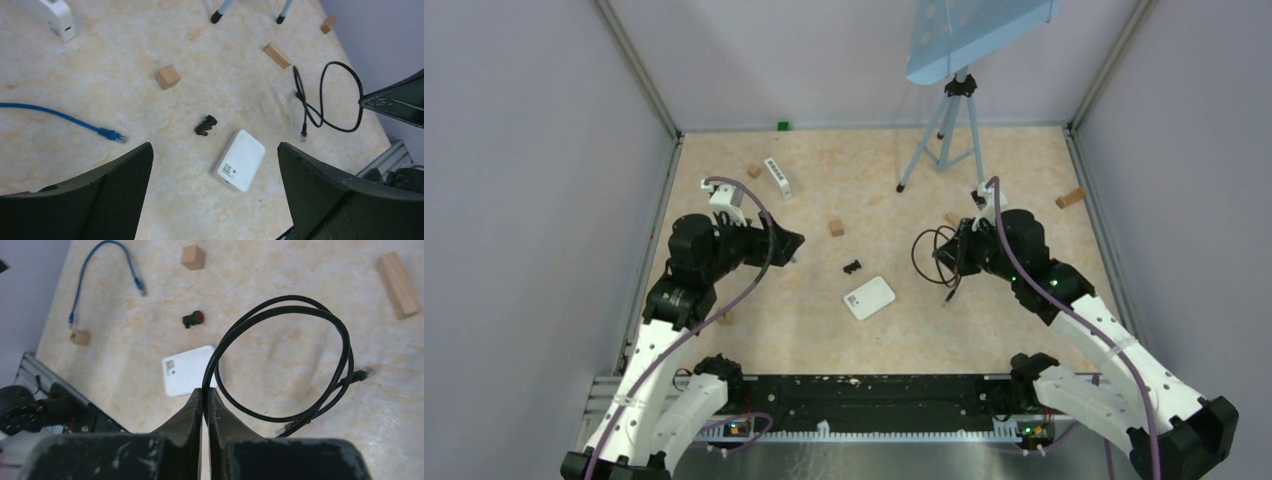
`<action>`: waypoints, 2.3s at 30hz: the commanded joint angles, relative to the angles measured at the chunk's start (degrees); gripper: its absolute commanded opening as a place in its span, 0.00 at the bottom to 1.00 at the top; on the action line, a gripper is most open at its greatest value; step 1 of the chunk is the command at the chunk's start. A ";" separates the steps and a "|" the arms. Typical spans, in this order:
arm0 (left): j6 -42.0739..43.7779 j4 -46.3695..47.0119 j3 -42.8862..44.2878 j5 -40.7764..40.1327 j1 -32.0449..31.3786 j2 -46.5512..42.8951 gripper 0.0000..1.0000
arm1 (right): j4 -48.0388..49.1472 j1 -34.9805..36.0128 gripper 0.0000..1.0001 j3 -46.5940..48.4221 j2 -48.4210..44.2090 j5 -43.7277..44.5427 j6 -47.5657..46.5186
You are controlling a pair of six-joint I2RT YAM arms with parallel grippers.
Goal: Insert the plug into the switch port
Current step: Pick up the connector from the center of the board.
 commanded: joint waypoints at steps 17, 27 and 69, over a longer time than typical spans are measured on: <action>-16.78 21.24 -11.52 20.00 -0.16 -5.34 0.97 | 29.49 -0.16 0.00 5.10 -8.57 -11.84 23.38; -19.58 30.19 -9.65 12.01 -17.59 1.37 0.94 | 42.36 -0.17 0.00 5.40 -6.88 -7.36 32.14; -21.51 54.60 -0.51 -3.68 -39.05 32.53 0.38 | 53.15 -0.17 0.00 -0.03 -8.51 -12.50 45.23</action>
